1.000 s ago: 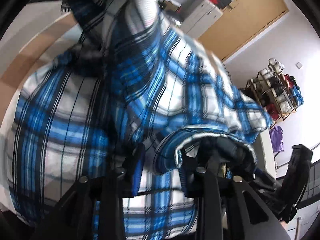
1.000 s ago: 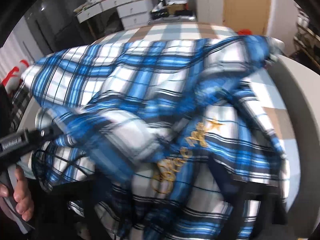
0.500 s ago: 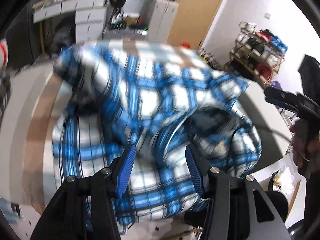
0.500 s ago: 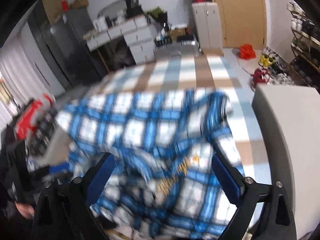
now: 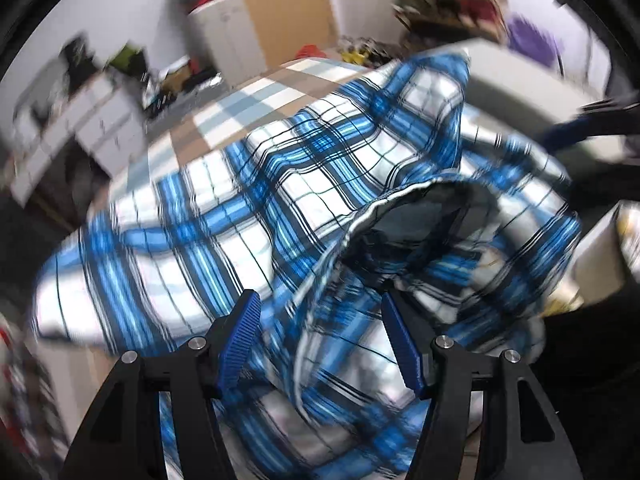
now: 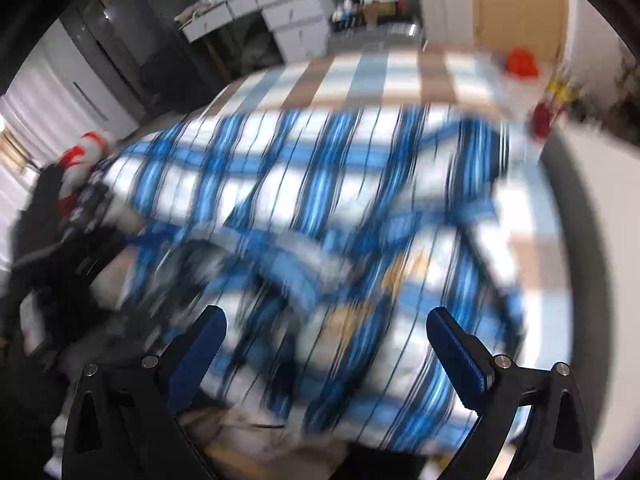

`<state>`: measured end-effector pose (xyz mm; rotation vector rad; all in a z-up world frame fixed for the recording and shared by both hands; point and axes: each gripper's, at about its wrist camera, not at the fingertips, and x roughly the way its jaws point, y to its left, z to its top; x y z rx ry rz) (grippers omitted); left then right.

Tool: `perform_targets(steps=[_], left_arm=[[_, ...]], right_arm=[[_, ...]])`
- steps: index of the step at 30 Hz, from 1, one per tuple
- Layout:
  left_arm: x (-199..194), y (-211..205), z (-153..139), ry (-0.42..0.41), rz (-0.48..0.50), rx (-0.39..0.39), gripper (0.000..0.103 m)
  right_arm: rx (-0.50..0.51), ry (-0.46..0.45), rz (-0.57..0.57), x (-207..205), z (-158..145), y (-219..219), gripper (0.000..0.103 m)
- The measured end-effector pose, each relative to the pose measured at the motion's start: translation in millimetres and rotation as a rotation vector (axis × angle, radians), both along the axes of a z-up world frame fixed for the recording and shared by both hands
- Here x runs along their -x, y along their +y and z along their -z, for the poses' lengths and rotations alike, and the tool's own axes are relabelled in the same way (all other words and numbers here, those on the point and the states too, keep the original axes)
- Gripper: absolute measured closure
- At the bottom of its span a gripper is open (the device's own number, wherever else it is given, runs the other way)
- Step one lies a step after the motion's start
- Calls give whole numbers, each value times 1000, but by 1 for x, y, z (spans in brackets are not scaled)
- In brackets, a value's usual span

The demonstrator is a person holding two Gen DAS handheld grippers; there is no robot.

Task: Fold large clothes
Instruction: 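Lift and fold the held shirt over onto itself with both grippers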

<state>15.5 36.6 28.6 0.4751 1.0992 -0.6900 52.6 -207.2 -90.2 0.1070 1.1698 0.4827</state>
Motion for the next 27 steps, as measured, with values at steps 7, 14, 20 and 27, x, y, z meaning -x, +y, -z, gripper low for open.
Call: perform_targets(steps=[7,14,20,27], left_arm=[[-22,-6,3,71,85,19,103],[12,19,-64,-225,135,194,103],[70,21,14,-203,266,-10,103],[65,36,-11,-58,320,34,103]], right_arm=[[-223,81,-71,85,-29,-34,1],[-242,20,45,85,-28,-44,1],[-302,36,136,60,-5,-40,1],[-281,62,129,10,-12,-14,1]])
